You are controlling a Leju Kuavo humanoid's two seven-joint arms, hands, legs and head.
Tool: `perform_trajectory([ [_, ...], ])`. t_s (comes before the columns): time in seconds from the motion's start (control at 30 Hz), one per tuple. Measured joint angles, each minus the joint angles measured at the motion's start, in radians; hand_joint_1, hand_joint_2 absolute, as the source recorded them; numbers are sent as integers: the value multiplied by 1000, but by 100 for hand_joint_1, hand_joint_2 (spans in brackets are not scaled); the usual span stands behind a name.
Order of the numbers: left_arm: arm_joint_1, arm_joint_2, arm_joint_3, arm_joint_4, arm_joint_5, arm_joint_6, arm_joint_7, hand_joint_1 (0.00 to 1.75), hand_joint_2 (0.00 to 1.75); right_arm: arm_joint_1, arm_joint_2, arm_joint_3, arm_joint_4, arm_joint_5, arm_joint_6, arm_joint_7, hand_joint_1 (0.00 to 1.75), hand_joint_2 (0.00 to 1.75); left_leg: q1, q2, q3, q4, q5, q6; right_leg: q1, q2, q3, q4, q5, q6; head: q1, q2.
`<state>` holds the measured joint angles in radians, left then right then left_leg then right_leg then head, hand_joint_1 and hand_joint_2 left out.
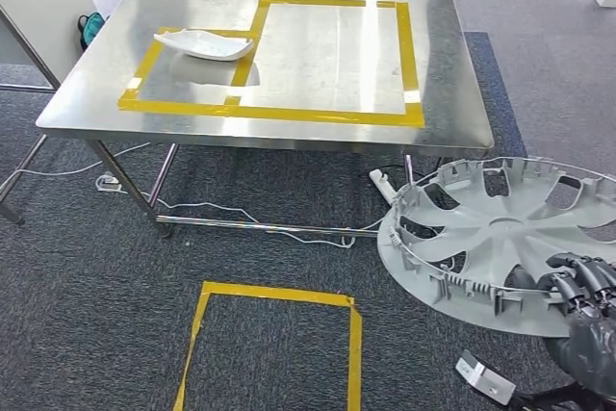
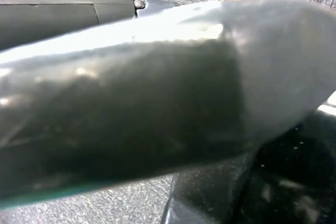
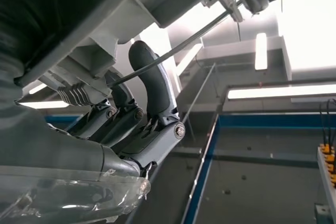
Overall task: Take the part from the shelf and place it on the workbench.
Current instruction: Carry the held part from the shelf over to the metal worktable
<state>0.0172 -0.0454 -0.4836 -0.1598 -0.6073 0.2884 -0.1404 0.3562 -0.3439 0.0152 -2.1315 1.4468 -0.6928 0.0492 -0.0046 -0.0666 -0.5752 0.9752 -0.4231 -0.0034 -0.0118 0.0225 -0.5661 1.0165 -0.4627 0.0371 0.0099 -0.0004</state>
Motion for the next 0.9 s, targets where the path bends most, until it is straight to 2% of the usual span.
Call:
perform_trajectory([
  [0.23, 0, 1, -4, 0, -4, -14, -6, 0, 0, -8, -34, -38, -4, -4, 0, -8, 175, 175, -4, 0, -1, 0, 1, 2, -4, 0, 0, -2, 2, 2, 0, 0],
  [0.63, -2, 2, -22, 0, -34, -24, 4, 0, 0, -59, -176, -161, -10, -91, 27, -25, 175, 175, -5, 0, -1, 1, 1, 3, -6, 0, -1, -2, 2, 3, 0, 0],
  [0.9, -4, 3, -29, 0, -44, -18, 12, 0, 0, -65, -206, -179, -10, -95, 40, -33, 175, 175, -5, 0, -1, 1, 1, 3, -6, 0, -1, -2, 2, 3, 0, 0],
])
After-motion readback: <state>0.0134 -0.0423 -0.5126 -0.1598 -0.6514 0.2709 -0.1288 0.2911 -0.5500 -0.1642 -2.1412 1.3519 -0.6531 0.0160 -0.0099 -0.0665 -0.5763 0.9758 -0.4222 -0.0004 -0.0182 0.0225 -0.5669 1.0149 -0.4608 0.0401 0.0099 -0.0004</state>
